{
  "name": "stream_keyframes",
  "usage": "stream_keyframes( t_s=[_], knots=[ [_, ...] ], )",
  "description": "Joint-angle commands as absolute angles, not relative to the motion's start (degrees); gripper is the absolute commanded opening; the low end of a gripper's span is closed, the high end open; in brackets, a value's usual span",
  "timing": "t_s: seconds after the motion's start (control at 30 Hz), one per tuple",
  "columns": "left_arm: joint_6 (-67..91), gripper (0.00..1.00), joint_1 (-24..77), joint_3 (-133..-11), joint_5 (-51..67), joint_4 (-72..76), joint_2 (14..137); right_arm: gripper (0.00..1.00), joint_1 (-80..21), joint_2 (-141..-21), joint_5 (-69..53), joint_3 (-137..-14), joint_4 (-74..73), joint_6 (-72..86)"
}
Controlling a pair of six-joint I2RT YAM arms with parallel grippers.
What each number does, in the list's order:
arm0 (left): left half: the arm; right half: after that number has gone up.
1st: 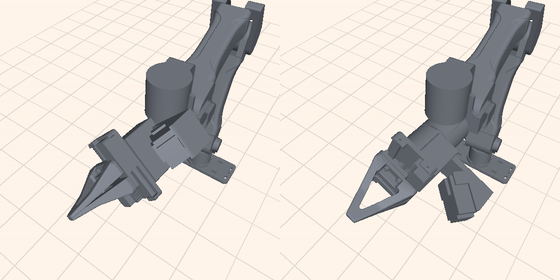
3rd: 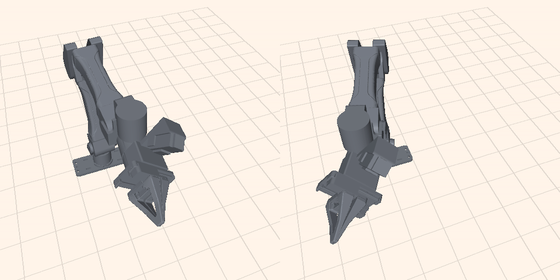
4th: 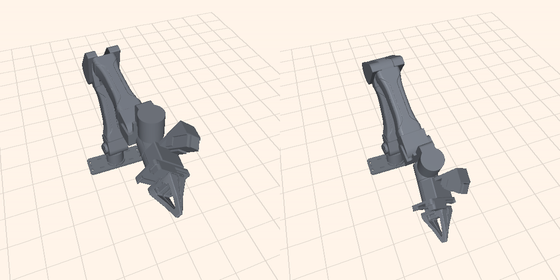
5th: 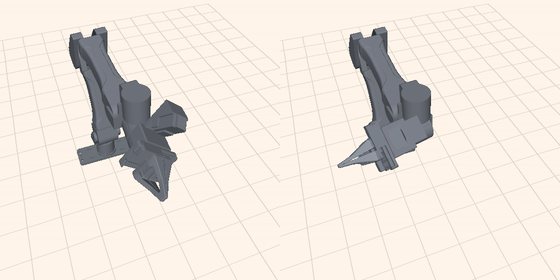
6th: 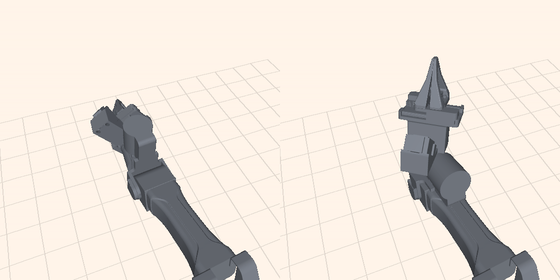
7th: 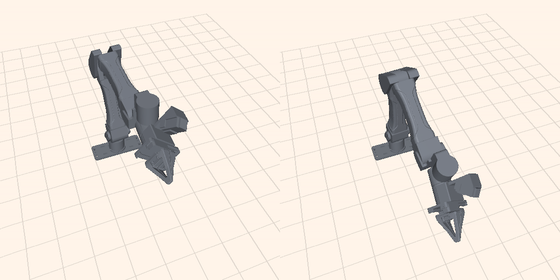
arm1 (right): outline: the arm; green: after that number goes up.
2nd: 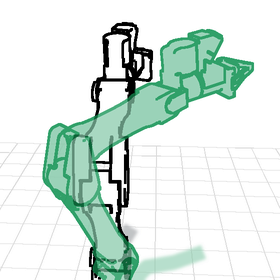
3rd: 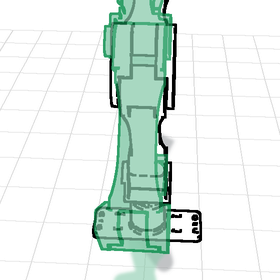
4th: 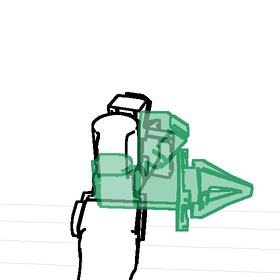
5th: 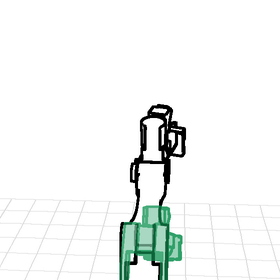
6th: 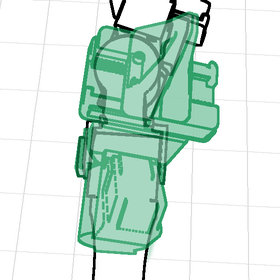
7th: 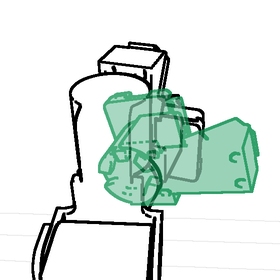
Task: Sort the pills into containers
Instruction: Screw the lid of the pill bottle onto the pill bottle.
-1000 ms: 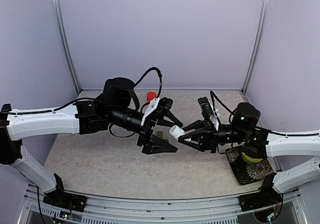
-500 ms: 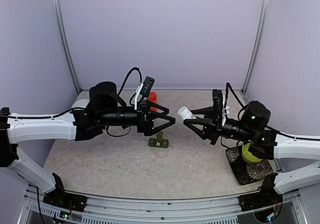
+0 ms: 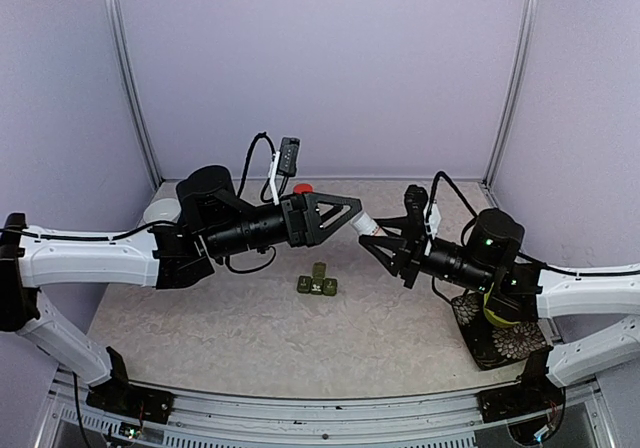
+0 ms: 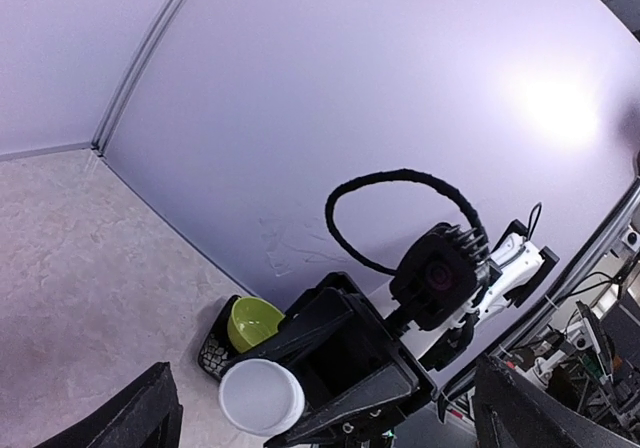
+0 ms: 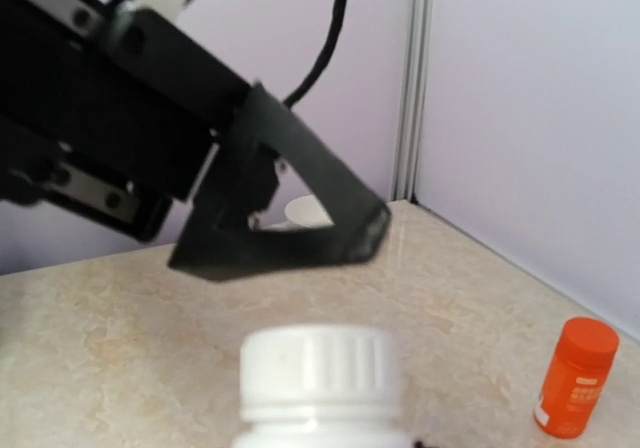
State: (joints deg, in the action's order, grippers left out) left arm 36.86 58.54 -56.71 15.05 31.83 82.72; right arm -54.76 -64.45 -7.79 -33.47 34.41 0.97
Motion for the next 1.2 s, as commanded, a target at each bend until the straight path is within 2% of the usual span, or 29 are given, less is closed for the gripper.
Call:
stream_keyframes(
  t_s=[0.0,1.17],
  knots=[
    [38.16,0.99,58.62,-58.5,12.62,33.4,84.31,0.0,-55.66,-64.07,-5.51,-34.64,37.11,-0.42],
    [38.61,0.99,59.69,-61.99,15.62,32.76,87.87,0.0,-55.97,-69.75,-5.0,-39.14,37.32,-2.11]
  ],
)
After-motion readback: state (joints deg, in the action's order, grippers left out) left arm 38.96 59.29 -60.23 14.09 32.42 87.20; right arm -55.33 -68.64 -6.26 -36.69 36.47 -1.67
